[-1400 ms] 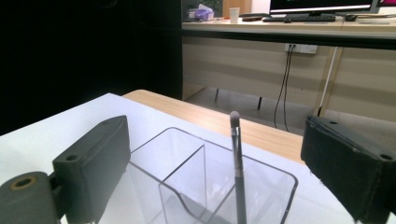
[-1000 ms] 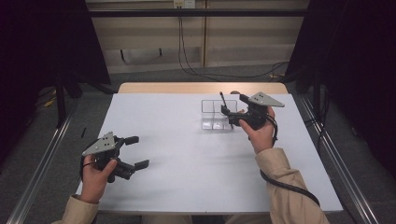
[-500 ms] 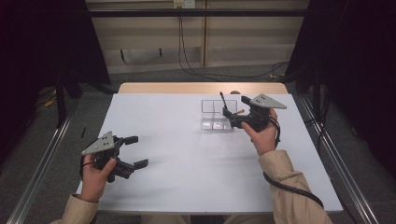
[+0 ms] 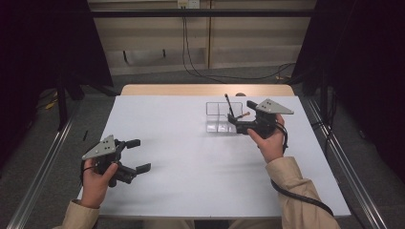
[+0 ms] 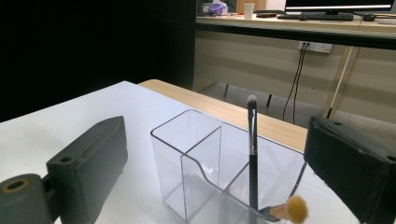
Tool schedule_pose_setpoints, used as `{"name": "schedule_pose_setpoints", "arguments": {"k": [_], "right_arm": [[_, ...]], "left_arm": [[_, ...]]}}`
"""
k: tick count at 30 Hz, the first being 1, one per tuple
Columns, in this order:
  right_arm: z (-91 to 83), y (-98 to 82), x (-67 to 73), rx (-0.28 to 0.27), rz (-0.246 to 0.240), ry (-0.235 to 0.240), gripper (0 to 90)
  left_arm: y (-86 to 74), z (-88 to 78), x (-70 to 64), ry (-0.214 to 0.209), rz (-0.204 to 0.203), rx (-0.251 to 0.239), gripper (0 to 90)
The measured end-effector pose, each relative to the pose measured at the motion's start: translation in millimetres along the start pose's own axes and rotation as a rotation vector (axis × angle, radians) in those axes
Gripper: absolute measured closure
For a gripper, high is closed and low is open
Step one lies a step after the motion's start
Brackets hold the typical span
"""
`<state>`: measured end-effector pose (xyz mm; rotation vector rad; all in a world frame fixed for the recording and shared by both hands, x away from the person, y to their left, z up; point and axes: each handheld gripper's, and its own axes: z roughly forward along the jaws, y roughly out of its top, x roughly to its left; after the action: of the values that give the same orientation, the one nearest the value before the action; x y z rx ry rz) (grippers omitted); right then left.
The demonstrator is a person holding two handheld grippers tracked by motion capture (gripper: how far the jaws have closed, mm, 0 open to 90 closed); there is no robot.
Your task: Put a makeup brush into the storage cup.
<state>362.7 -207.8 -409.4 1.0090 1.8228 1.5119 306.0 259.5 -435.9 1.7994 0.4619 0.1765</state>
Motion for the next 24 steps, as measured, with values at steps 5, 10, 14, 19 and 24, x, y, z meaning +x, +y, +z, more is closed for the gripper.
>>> {"name": "schedule_pose_setpoints", "arguments": {"k": [5, 10, 14, 19, 24], "right_arm": [[-2.1, -1.6, 1.6, 0.000, 0.001, 0.008, 5.9], [-5.7, -3.9, 2.2, 0.001, 0.006, 0.018, 5.8], [-9.9, -4.8, 1.2, 0.002, 0.002, 0.021, 5.8], [-13.2, -7.7, 2.0, 0.005, 0.000, 0.025, 5.8], [-16.7, -10.4, 3.6, 0.015, -0.010, 0.028, 5.8]], "left_arm": [[2.1, -1.3, -2.0, 0.004, 0.006, -0.006, 0.0], [2.5, 1.5, -4.3, 0.001, 0.009, 0.003, 0.0], [1.4, 1.7, -4.6, 0.003, 0.004, 0.007, 0.0], [2.0, 1.6, -4.9, 0.001, 0.008, 0.004, 0.0], [1.4, 1.5, -4.9, 0.001, 0.005, 0.008, 0.0]]}}
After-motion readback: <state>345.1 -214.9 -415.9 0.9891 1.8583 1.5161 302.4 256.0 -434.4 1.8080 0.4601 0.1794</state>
